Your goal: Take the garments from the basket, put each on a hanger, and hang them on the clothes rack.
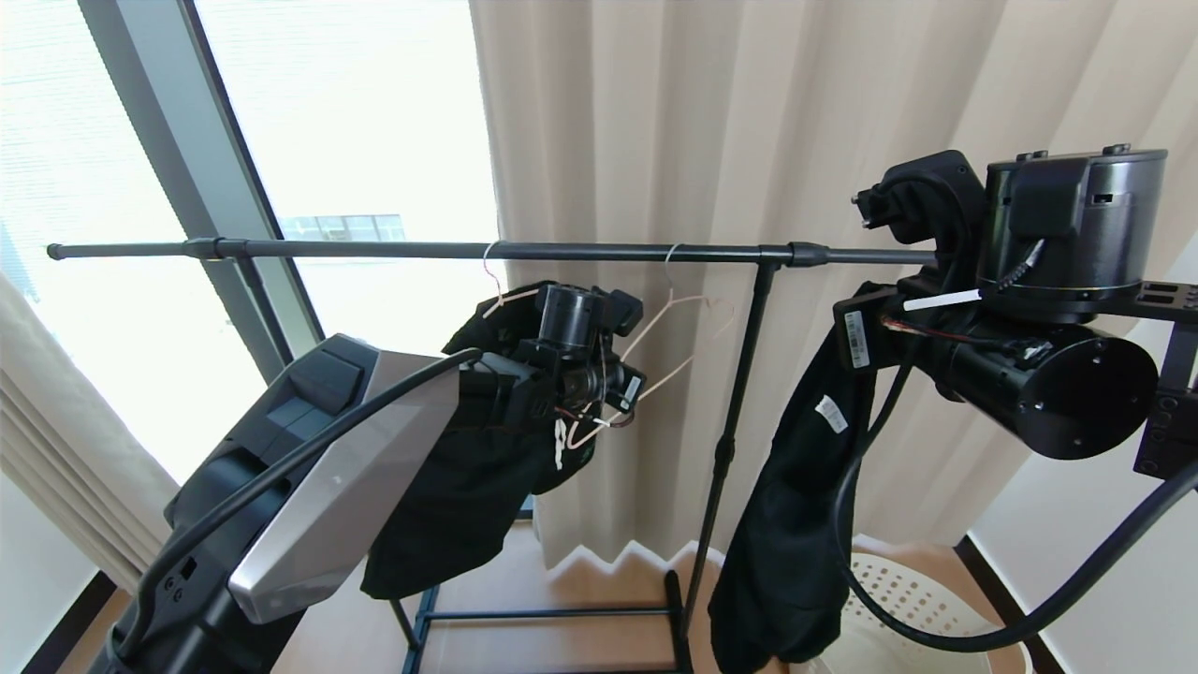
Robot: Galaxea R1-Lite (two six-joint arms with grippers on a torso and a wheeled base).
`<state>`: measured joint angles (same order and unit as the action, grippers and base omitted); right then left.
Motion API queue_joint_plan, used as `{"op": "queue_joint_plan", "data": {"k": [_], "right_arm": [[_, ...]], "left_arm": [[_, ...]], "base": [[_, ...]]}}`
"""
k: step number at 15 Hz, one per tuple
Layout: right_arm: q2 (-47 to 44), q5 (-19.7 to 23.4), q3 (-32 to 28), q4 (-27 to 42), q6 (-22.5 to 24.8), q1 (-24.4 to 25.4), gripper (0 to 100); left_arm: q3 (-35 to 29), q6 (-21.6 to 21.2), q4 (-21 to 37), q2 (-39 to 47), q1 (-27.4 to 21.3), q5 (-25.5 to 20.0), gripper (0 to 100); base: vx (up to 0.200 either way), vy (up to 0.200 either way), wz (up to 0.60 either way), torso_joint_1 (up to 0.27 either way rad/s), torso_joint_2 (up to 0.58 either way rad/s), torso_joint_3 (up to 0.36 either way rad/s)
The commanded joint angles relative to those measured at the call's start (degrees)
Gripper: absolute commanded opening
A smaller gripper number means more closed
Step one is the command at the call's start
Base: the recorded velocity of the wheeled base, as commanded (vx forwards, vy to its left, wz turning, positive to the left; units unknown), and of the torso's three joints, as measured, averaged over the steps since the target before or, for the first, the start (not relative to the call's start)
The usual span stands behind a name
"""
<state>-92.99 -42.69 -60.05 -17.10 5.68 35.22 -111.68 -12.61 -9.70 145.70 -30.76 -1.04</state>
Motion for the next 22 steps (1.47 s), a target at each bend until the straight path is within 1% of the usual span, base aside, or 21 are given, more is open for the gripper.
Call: {"op": "queue_joint_plan", "data": {"k": [1,5,12,16,20,22], "right_arm": [[-0.1,0.0,0.0,0.0,0.0,0.0,0],[-0.1,0.0,0.0,0.0,0.0,0.0,0],[-0.4,0.0,0.1,-0.4,0.0,0.0,0],[-0.4,0.0,0.1,-0.4,0.0,0.0,0],[-0.5,0.0,0.1,-0.4,0.0,0.0,0],[-0.5,0.0,0.1,-0.4,0.0,-0.1,0]], "left_arm": [[0.1,0.3,-0.1,-0.1,0.0,0.0,0],[0.0,0.6,-0.2,-0.2,0.1,0.0,0],[0.5,2.7,-0.3,-2.8,0.0,0.0,0],[4.5,2.7,-0.8,-5.4,-0.2,-0.1,0],[5.2,2.7,-2.5,-6.2,-0.3,-0.1,0],[6.9,3.0,-2.6,-7.1,-0.4,-0.1,0]], "base": [[0.0,0.0,0.0,0.0,0.0,0.0],[0.0,0.0,0.0,0.0,0.0,0.0],[0.0,0.0,0.0,0.0,0.0,0.0],[0.0,0.0,0.0,0.0,0.0,0.0],[0.0,0.0,0.0,0.0,0.0,0.0],[0.0,0.0,0.0,0.0,0.0,0.0]]}}
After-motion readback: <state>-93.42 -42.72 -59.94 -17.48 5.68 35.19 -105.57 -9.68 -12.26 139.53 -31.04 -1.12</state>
